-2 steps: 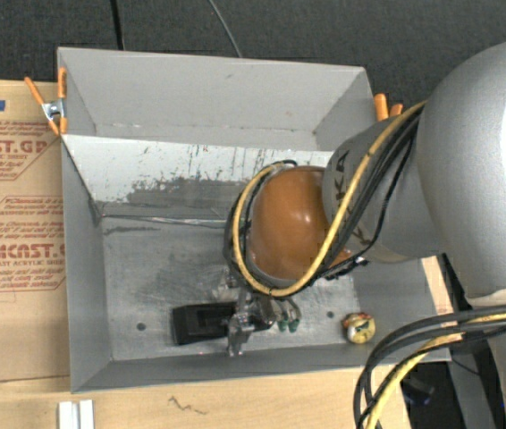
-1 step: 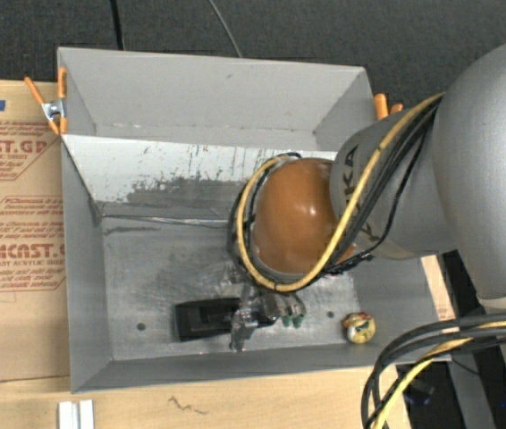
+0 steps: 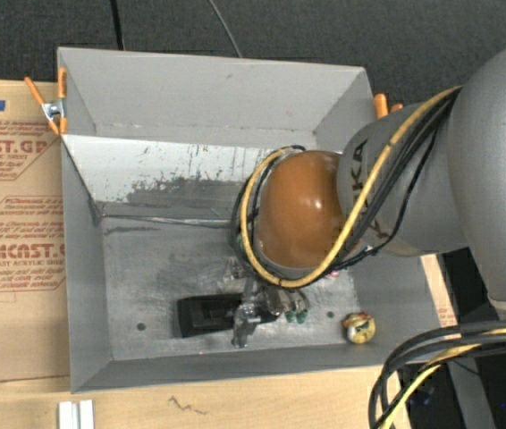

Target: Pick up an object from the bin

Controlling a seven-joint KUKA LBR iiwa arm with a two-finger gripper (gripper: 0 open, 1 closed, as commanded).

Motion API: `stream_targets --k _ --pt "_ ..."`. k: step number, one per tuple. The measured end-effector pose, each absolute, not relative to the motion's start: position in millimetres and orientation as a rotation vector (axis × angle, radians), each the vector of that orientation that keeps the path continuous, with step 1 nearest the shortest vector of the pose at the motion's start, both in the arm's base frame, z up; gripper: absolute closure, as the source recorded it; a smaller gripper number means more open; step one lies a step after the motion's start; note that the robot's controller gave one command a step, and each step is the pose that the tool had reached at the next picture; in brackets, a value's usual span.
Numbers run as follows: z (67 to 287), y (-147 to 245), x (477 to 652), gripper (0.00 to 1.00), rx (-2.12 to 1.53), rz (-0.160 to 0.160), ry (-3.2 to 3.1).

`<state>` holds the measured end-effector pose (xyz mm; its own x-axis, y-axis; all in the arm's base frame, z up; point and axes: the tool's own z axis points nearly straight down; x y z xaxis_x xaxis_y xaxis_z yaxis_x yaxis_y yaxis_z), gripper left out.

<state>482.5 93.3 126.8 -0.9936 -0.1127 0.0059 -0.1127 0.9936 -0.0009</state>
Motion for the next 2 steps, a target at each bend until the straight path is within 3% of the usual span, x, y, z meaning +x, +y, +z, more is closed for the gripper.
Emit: stream_targets --k 2 --pt "162 93 481.6 1.0 0.178 0.002 -3.132"
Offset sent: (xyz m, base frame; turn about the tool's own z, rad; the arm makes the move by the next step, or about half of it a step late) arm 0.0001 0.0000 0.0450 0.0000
